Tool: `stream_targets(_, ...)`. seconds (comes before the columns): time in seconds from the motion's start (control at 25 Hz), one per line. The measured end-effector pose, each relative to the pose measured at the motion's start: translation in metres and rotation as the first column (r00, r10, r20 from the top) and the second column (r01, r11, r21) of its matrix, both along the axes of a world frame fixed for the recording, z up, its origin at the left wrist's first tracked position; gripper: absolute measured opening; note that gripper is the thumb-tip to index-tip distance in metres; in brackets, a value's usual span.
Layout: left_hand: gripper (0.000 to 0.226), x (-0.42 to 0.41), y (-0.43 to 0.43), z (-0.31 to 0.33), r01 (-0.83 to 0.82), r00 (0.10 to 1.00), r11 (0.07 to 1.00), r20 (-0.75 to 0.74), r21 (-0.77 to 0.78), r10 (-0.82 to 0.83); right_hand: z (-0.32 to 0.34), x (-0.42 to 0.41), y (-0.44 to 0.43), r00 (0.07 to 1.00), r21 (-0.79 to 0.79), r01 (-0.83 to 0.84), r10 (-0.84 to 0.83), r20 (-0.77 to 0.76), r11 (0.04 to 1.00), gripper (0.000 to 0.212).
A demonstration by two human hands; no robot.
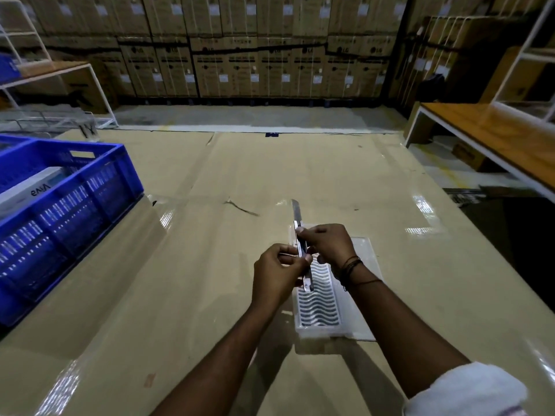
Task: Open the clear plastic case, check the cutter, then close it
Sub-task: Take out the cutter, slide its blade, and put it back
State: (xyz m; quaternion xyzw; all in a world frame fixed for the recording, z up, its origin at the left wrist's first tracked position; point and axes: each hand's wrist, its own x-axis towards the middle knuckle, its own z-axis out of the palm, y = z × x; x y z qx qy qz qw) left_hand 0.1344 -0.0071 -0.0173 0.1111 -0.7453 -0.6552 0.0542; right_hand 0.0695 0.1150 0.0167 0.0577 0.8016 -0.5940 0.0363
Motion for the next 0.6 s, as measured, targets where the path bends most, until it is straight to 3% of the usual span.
stream_targets(0.16, 0.061, 0.005, 0.014, -0.004, 0.217, 0.974, 0.97, -0.039, -0.111, -0.222, -0.01, 0.006, 0.026, 0.996, -0.141, 0.088, -0.084, 0.037, 0.986, 0.028)
stream_targets(0.32, 0.102, 0.013, 0.014, -0.008, 0.393, 0.907, 0.858, -0.015, -0.33, -0.422, -0.023, 0.008, 0.037, 0.989, -0.192, 0.144, -0.138, 0.045, 0.971, 0.027)
stream_targets(0.6, 0.112, 0.016, 0.012, -0.014, 0.387, 0.907, 0.86, -0.029, -0.331, -0.42, -0.031, 0.011, 0.035, 0.991, -0.309, 0.135, -0.133, 0.026, 0.941, 0.022)
